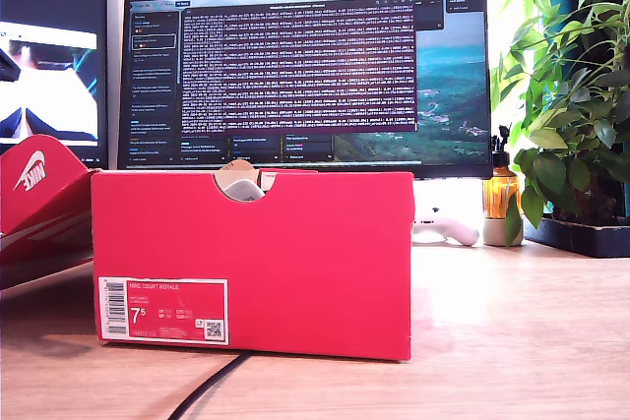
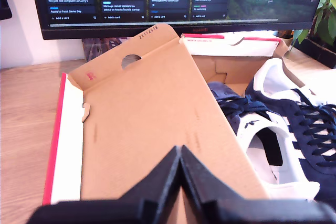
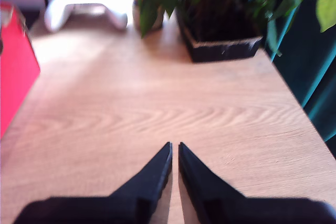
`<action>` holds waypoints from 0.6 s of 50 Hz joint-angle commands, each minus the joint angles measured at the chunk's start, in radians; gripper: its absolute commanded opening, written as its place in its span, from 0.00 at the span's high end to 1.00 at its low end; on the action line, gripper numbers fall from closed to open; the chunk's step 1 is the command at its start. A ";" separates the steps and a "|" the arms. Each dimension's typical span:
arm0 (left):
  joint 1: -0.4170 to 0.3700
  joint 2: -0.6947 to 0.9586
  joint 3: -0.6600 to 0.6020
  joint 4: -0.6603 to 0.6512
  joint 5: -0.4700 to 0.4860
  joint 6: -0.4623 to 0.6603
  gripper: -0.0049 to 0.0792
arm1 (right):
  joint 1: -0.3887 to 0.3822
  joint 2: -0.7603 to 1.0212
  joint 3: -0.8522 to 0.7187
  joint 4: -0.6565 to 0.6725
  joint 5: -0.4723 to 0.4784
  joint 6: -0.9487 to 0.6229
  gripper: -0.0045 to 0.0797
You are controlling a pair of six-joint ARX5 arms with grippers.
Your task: Pack the blue shoes by picking the first shoe and placing it inside the red shoebox, left side, then picking and rotating the second shoe and placing it in the shoebox
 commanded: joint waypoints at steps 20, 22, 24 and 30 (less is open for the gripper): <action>-0.101 -0.057 -0.050 0.026 -0.110 -0.033 0.96 | -0.111 -0.087 -0.086 0.019 -0.065 0.011 0.96; -0.113 -0.071 -0.050 0.023 -0.132 -0.030 0.96 | -0.117 -0.094 -0.107 0.029 -0.068 0.013 0.96; -0.126 -0.087 -0.050 0.018 -0.158 -0.030 0.96 | -0.118 -0.106 -0.128 0.031 -0.085 0.011 0.96; -0.151 -0.145 -0.077 0.018 -0.206 -0.030 0.96 | -0.117 -0.170 -0.182 0.031 -0.101 0.012 0.96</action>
